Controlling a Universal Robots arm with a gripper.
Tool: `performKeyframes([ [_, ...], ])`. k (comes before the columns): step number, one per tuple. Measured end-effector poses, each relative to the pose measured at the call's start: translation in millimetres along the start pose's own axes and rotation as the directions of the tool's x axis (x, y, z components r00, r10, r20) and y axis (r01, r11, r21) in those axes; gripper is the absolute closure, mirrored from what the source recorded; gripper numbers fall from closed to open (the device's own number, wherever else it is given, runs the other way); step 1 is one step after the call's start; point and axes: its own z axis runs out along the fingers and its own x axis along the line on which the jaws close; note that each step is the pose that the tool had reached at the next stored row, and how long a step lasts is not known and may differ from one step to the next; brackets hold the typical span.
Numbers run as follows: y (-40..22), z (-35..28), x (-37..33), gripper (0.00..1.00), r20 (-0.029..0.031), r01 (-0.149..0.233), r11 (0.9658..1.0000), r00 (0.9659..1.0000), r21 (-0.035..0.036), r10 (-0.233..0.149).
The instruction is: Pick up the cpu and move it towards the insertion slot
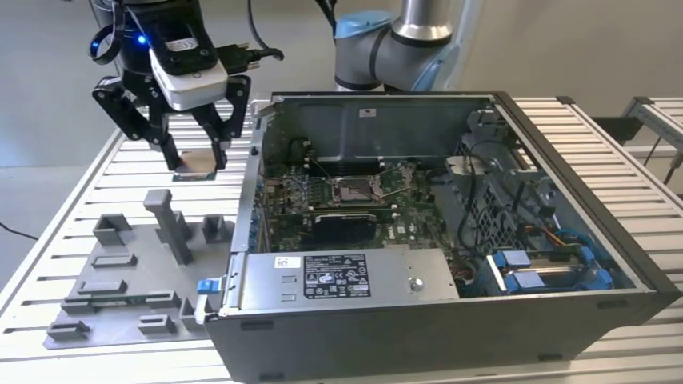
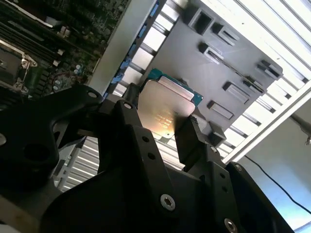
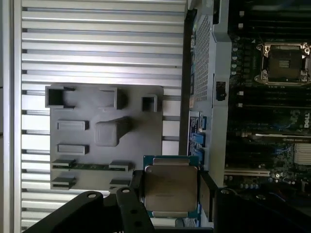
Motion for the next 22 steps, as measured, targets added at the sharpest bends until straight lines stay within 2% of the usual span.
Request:
performKeyframes([
  [6,-0.2,0.0,-11.6,1.00,0.0000,0.000,1.0000,1.0000,-0.0001,0.000],
  [16,-1.0,-0.3,-49.3,1.00,0.0000,0.000,1.0000,1.0000,0.0000,0.000],
  [22,-1.4,-0.4,-66.7,1.00,0.0000,0.000,1.0000,1.0000,0.0000,0.000],
])
